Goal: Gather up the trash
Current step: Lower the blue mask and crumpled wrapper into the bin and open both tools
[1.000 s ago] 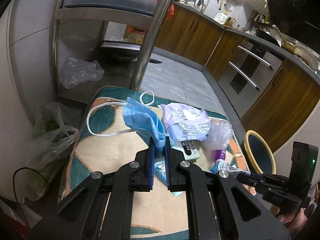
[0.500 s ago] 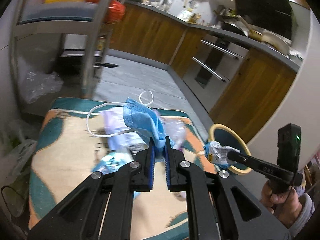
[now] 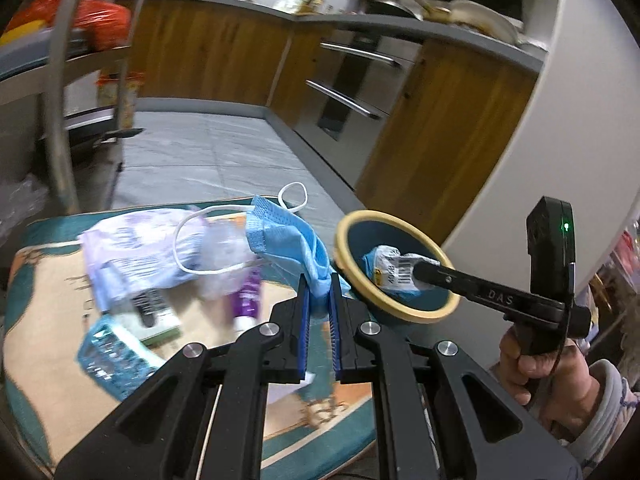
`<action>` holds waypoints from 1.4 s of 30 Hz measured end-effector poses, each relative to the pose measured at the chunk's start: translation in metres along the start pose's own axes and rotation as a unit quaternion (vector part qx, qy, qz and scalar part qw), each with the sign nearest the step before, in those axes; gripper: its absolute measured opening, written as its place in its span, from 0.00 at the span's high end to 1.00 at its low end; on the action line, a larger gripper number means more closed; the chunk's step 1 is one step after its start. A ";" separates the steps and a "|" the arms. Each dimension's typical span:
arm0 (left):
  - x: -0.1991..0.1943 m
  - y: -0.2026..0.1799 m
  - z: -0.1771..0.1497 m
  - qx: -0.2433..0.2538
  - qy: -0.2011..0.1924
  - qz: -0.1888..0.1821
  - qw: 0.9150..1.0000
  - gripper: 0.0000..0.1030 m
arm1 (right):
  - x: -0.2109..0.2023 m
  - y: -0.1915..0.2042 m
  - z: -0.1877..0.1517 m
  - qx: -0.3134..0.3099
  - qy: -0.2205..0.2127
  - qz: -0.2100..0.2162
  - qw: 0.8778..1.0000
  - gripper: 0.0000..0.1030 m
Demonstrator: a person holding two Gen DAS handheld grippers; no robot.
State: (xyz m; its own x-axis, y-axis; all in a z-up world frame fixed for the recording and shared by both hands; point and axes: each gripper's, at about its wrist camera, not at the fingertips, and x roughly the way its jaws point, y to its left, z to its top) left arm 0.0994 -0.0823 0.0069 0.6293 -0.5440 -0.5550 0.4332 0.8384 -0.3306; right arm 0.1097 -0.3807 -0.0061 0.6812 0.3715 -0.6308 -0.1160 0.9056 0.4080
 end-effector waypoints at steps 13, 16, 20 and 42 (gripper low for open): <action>0.070 -0.079 0.012 0.076 0.035 -0.051 0.995 0.92 | -0.035 -0.068 -0.001 0.060 -0.031 -0.076 0.995 0.91; 0.090 -0.087 0.011 0.082 0.049 -0.056 0.994 0.92 | -0.035 -0.075 -0.002 0.071 -0.032 -0.083 0.994 0.91; 0.118 -0.093 0.012 0.076 0.065 -0.065 0.993 0.92 | -0.034 -0.082 -0.002 0.080 -0.032 -0.089 0.992 0.91; 0.228 -0.088 -0.009 0.027 0.162 -0.088 0.983 0.91 | 0.006 -0.114 -0.016 0.129 0.035 -0.114 0.984 0.91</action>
State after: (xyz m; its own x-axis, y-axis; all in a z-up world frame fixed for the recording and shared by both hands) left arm 0.1989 -0.2797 -0.0978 0.3070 -0.6338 -0.7100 0.5552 0.7252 -0.4073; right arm 0.1160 -0.4786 -0.0673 0.6164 0.1854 -0.7653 0.2280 0.8883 0.3988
